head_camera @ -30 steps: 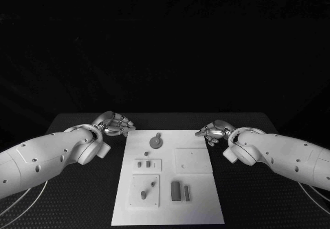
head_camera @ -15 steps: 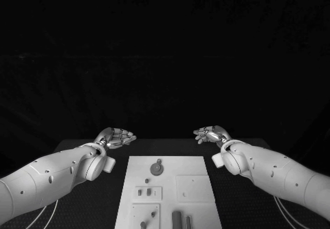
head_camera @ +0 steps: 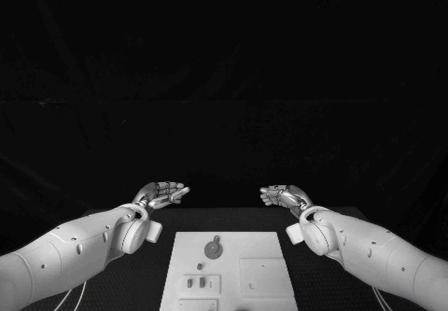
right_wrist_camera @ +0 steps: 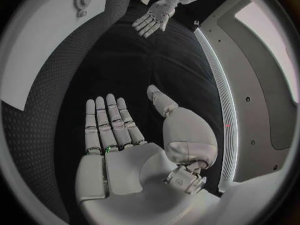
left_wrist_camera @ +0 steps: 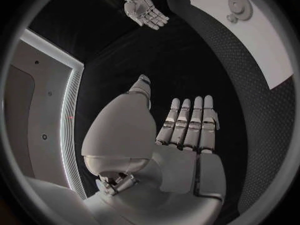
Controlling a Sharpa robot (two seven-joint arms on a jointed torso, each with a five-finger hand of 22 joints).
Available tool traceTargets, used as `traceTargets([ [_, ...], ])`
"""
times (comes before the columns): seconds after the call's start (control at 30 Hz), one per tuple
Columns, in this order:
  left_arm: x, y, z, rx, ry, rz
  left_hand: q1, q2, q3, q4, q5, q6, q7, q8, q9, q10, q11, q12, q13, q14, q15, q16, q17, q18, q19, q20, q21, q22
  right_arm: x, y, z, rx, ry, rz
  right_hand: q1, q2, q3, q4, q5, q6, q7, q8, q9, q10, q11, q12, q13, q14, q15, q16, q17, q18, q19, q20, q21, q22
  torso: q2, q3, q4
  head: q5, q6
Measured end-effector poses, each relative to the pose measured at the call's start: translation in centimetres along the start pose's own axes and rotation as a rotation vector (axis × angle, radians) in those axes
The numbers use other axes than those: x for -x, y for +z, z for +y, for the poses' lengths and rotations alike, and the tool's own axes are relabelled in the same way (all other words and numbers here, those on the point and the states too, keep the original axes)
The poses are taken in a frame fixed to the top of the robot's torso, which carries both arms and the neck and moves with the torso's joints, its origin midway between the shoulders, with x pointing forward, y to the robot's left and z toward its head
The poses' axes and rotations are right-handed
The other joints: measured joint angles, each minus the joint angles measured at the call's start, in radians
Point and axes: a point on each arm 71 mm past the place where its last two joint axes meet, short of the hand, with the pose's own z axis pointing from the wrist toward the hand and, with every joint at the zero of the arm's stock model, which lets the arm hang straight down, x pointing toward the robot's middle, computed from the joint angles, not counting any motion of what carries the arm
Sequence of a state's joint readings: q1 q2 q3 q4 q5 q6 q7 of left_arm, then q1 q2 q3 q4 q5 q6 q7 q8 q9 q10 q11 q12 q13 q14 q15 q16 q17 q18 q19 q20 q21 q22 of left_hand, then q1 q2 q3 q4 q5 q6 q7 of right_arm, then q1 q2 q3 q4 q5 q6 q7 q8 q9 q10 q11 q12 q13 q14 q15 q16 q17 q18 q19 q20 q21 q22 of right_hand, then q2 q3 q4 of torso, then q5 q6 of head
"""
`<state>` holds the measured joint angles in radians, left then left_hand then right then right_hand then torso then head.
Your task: Assemble the parts on the task board
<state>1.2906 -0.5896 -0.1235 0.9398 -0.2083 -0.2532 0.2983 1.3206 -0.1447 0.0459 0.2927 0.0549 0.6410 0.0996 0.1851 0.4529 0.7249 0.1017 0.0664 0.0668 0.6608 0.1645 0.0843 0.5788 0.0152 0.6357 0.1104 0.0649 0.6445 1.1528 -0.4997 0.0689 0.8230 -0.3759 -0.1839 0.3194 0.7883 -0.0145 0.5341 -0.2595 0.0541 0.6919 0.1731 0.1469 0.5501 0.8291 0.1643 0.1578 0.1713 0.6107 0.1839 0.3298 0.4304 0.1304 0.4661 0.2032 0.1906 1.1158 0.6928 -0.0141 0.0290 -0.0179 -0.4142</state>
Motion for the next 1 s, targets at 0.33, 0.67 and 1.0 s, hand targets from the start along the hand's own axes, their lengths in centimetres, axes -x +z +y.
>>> traceTargets([
  [0.33, -0.7, 0.2, -0.2, -0.007, -0.027, 0.029, -0.004, 0.004, 0.003, 0.001, 0.000, -0.007, 0.000, 0.000, 0.006, -0.007, 0.000, 0.000, 0.001, -0.004, 0.004, 0.000, -0.001, 0.000, -0.002, -0.002, 0.000, -0.004, 0.1, -0.2, 0.2, 0.015, 0.022, 0.025, -0.004, 0.004, -0.021, 0.010, 0.000, -0.009, 0.006, 0.005, -0.005, 0.004, 0.004, -0.023, -0.030, -0.006, 0.006, -0.010, -0.013, -0.015, -0.021, 0.004, -0.015, 0.014, -0.010, 0.0100, 0.0026, 0.008, -0.010],
  [0.67, -1.8, -0.8, 0.7, 0.007, -0.053, 0.045, -0.444, 0.110, -0.033, -0.216, -0.040, -0.477, -0.073, -0.135, -0.331, -0.536, -0.074, -0.047, -0.048, -0.490, -0.120, -0.062, -0.427, 0.000, -0.471, -0.081, -0.045, -0.476, -0.7, -0.9, 0.0, 0.012, 0.035, 0.040, -0.585, 0.014, -0.402, 0.195, -0.037, -0.515, -0.125, -0.106, -0.408, -0.612, -0.119, -0.125, -0.135, -0.454, -0.134, -0.248, -0.322, -0.096, -0.352, -0.149, -0.146, -0.622, -0.023, 0.0113, 0.0002, 0.009, -0.032],
  [1.0, -6.5, -5.2, 2.2, 0.015, -0.176, 0.052, -1.142, 0.138, -0.045, -0.275, -0.046, -0.607, -0.096, -0.174, -0.429, -0.687, -0.097, -0.060, -0.063, -0.625, -0.158, -0.077, -0.550, 0.000, -0.601, -0.107, -0.056, -0.612, -4.1, -4.4, 0.2, 0.024, 0.120, 0.038, -0.748, 0.014, -0.505, 0.249, -0.047, -0.655, -0.165, -0.136, -0.522, -0.786, -0.156, -0.146, -0.164, -0.579, -0.175, -0.311, -0.410, -0.116, -0.440, -0.196, -0.177, -1.019, -0.096, 0.0128, -0.0170, 0.015, -0.136],
])
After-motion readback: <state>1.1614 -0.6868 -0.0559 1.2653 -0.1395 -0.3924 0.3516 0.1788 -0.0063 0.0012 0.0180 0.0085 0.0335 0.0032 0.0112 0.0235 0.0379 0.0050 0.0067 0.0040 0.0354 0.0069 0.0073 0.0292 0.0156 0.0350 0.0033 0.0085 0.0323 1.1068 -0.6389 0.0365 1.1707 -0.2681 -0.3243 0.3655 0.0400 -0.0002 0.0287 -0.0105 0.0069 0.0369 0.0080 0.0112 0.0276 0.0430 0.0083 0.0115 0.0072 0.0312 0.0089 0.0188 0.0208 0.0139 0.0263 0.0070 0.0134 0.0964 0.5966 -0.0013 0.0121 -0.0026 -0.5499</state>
